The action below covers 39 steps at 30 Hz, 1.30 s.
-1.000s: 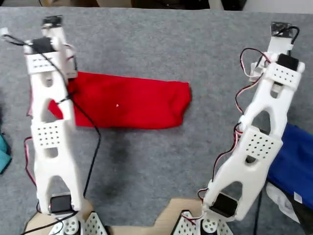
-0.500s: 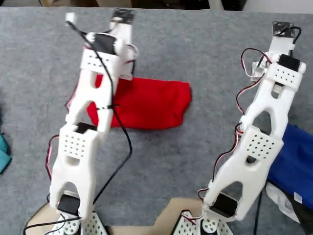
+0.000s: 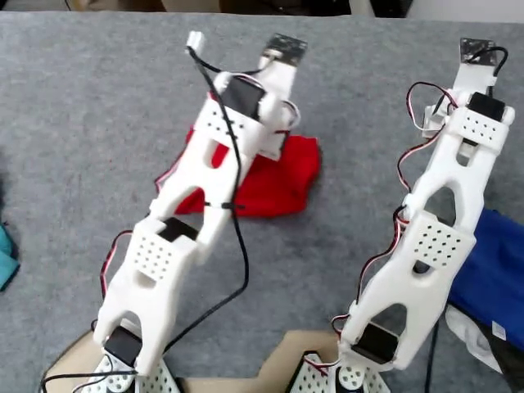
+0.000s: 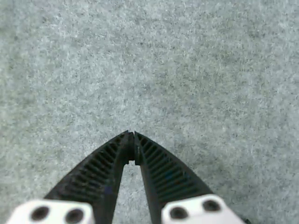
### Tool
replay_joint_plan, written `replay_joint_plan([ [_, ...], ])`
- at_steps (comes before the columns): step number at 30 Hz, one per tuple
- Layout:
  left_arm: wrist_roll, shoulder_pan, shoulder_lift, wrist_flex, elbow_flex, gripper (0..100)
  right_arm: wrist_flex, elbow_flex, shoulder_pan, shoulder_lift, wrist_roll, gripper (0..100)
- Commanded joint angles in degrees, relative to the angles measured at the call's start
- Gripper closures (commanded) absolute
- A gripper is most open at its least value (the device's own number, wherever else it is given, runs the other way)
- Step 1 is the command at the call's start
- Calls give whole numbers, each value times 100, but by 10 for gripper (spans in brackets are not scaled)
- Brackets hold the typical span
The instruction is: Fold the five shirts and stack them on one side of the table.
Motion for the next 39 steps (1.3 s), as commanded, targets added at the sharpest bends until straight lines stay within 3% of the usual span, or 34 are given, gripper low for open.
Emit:
replay_joint_plan([
  [1,105,290,-426,62,-62,982,-97,-303,92,-40,-35,989],
  [23,1477,756,286,-879,-589,981,-97,-295,75,-40,-35,989],
  [33,1389,835,347,-967,-580,978,-97,-295,57,-40,-35,989],
  [39,1503,826,312,-932,-580,822,-97,-286,48,-40,-35,989],
])
